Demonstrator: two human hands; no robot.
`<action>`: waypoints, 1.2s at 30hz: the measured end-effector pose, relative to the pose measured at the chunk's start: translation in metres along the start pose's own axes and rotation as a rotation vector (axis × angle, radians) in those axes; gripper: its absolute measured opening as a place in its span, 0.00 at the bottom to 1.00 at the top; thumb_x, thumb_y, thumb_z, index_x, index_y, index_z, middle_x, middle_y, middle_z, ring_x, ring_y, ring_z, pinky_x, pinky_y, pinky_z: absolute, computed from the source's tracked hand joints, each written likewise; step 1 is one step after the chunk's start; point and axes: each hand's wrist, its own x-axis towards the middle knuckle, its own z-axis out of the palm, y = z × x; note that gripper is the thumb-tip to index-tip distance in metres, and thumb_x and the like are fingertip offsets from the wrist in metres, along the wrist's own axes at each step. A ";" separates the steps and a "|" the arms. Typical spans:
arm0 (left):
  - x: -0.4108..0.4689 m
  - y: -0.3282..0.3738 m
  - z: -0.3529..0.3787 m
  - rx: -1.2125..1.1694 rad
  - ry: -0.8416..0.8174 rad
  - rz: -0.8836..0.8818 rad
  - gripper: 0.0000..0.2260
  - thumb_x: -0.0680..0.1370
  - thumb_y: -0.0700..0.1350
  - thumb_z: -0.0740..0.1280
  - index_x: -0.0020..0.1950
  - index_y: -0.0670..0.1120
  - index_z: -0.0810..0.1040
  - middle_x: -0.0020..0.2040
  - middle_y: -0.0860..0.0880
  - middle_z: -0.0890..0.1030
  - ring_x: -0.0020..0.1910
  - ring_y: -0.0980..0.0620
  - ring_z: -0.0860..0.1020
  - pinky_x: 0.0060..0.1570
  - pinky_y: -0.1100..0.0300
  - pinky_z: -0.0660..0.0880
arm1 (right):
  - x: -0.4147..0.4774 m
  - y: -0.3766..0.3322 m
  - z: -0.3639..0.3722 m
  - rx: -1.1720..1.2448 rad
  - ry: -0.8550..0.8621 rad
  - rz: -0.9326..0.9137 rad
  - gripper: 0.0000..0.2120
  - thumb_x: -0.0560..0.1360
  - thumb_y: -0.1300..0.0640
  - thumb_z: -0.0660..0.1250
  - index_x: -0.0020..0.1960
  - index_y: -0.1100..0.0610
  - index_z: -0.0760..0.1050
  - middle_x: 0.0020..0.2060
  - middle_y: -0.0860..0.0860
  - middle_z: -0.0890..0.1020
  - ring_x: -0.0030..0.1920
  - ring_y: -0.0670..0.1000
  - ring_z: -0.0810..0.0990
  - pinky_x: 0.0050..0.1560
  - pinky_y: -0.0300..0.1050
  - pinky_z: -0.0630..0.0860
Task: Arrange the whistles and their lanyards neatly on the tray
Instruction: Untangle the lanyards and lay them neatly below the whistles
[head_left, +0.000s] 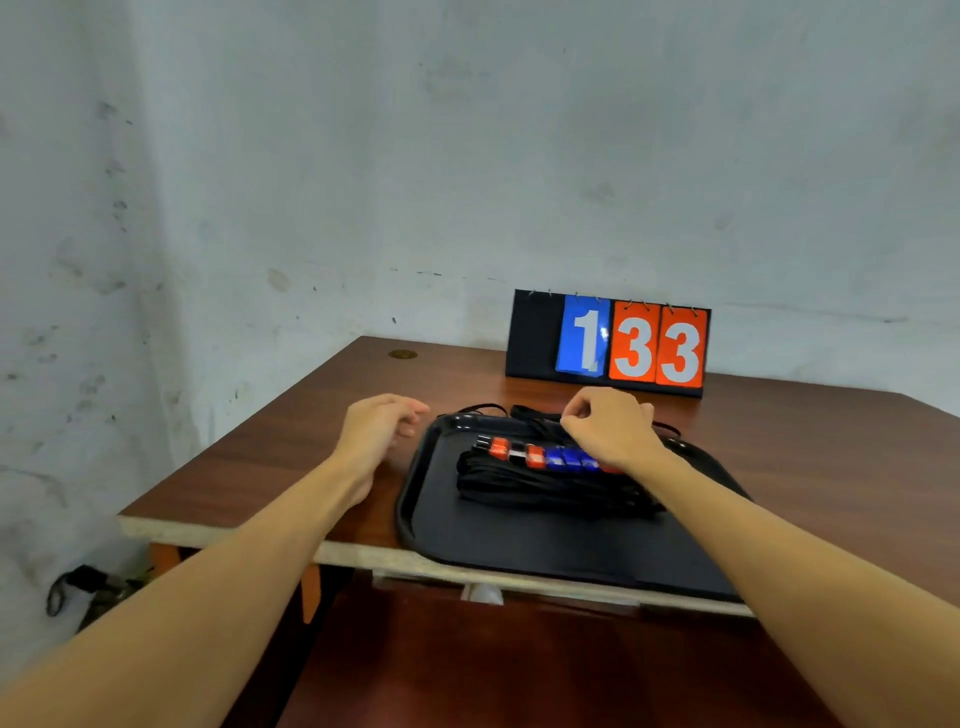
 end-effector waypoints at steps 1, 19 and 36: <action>0.008 -0.001 0.001 0.060 -0.005 0.032 0.10 0.76 0.36 0.61 0.44 0.44 0.82 0.41 0.48 0.80 0.39 0.53 0.75 0.44 0.60 0.70 | 0.008 -0.002 0.005 -0.004 -0.005 0.014 0.06 0.75 0.56 0.62 0.46 0.53 0.78 0.46 0.47 0.81 0.51 0.49 0.75 0.54 0.47 0.59; 0.036 -0.018 0.013 0.379 -0.052 0.023 0.20 0.73 0.66 0.56 0.37 0.55 0.81 0.44 0.54 0.82 0.54 0.46 0.78 0.66 0.41 0.65 | 0.076 -0.018 0.004 -0.034 -0.218 0.192 0.13 0.74 0.49 0.69 0.38 0.59 0.76 0.38 0.53 0.79 0.45 0.54 0.76 0.59 0.56 0.73; 0.008 0.150 0.087 0.316 -0.348 0.416 0.12 0.77 0.44 0.67 0.60 0.46 0.74 0.53 0.48 0.79 0.28 0.56 0.72 0.30 0.65 0.71 | 0.051 -0.068 -0.109 1.051 0.051 -0.109 0.05 0.78 0.60 0.64 0.49 0.59 0.79 0.38 0.52 0.82 0.28 0.46 0.71 0.29 0.38 0.69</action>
